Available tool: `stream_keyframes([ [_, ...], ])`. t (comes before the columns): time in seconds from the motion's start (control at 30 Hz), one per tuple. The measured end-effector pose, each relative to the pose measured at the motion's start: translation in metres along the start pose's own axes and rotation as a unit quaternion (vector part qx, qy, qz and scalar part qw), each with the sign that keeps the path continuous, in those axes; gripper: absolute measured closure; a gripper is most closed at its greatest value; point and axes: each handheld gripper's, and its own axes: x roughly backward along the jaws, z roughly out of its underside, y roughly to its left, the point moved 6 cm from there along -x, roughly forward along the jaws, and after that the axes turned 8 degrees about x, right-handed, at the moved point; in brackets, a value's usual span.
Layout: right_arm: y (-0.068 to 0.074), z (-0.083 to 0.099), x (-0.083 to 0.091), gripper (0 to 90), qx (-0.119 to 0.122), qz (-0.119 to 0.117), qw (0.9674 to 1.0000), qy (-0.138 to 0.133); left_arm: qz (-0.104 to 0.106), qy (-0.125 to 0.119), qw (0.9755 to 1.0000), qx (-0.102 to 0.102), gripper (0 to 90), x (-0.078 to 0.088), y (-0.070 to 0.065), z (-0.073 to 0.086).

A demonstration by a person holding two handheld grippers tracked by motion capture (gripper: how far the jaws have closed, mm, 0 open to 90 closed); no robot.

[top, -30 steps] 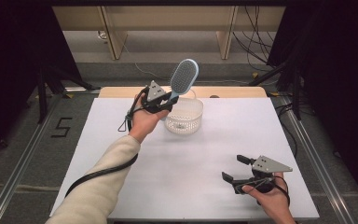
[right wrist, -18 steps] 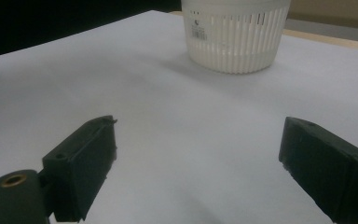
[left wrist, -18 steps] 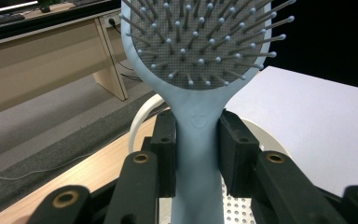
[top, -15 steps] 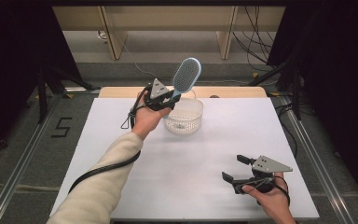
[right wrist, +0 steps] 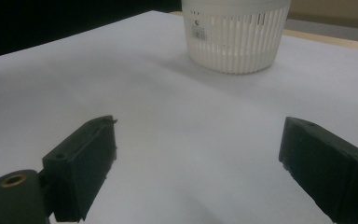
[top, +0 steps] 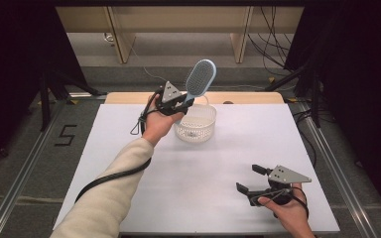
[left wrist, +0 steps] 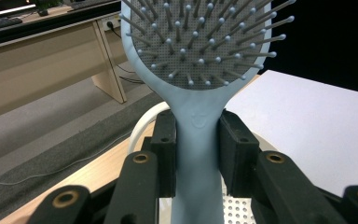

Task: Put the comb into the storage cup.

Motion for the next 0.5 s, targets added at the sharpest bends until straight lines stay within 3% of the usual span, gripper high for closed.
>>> stream_keyframes([
  [0.5,-0.0002,0.0002,0.0001,11.8,0.0,0.0,1.0,0.001,0.001,-0.002,1.0,-0.004,69.6,-0.0054,-0.0017,-0.0079],
])
